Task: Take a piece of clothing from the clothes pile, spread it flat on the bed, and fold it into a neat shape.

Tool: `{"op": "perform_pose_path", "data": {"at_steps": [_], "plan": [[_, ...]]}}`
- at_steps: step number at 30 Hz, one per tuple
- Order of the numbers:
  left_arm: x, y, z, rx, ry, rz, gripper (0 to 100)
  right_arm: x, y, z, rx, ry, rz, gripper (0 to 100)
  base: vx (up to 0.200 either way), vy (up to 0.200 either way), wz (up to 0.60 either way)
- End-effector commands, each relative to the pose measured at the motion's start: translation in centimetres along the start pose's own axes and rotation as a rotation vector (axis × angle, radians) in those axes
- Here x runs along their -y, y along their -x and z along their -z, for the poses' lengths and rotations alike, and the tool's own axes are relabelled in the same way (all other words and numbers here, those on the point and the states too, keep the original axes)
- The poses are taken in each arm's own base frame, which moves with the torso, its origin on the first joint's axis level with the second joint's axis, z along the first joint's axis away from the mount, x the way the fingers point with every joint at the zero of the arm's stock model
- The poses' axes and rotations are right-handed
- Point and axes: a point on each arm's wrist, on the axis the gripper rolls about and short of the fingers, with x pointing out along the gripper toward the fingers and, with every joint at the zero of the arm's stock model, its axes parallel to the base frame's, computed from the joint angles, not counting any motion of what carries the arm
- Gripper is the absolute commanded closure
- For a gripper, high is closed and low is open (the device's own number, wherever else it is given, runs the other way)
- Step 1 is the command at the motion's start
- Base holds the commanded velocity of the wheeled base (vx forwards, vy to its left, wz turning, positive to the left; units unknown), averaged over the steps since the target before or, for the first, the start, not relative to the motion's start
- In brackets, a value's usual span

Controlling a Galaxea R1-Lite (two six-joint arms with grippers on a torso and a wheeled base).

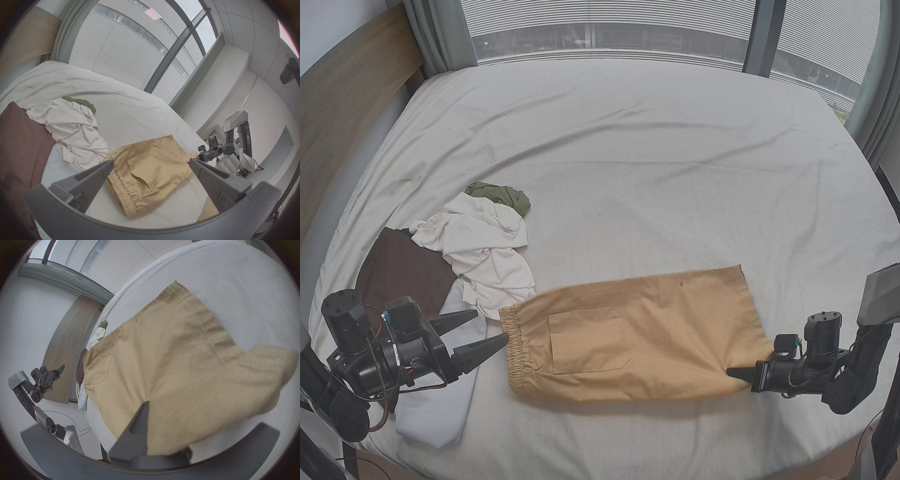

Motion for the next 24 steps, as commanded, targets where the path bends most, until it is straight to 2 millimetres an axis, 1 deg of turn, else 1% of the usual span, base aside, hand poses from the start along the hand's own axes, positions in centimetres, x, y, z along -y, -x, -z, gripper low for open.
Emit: {"op": "perform_pose_path", "data": {"at_steps": [1, 4, 11, 12, 14, 19, 20, 22, 24], "plan": [[0.0, -0.1, 0.1, -0.004, 0.004, 0.001, 0, 0.2, 0.9, 1.0, -0.030, -0.023, 0.021, 100, 0.000, 0.000, 0.00], [0.0, 0.0, 0.2, -0.008, 0.005, 0.000, 0, 0.2, 1.1, 1.5, -0.046, -0.028, 0.024, 100, 0.000, 0.000, 0.00], [0.0, 0.0, 0.2, -0.009, 0.006, 0.000, 0, 0.2, 0.8, 1.6, -0.056, -0.025, 0.027, 100, 0.000, 0.000, 0.00], [0.0, 0.0, 0.3, -0.010, 0.009, 0.000, 0, 0.2, 0.8, 1.7, -0.058, -0.024, 0.027, 0, 0.000, 0.000, 0.00], [0.0, 0.0, 0.3, -0.013, 0.010, 0.000, 0, 0.0, 0.7, 1.6, -0.052, -0.014, 0.021, 0, 0.000, 0.000, 0.00], [0.1, 0.1, 0.5, -0.022, 0.041, 0.002, 0, -0.4, 1.2, 1.5, -0.013, 0.007, 0.040, 0, 0.000, 0.000, 0.00], [0.3, 0.1, 0.8, -0.034, 0.063, 0.009, 0, -0.7, 2.0, 1.3, 0.018, 0.017, 0.040, 0, 0.000, 0.000, 0.00], [0.3, 0.1, 0.9, -0.042, 0.074, 0.011, 0, -0.8, 2.7, 1.3, 0.037, 0.017, 0.047, 0, 0.000, 0.000, 0.00], [0.3, 0.1, 1.0, -0.044, 0.078, 0.010, 0, -0.8, 3.0, 1.2, 0.046, 0.014, 0.052, 0, 0.000, 0.000, 0.00]]}}
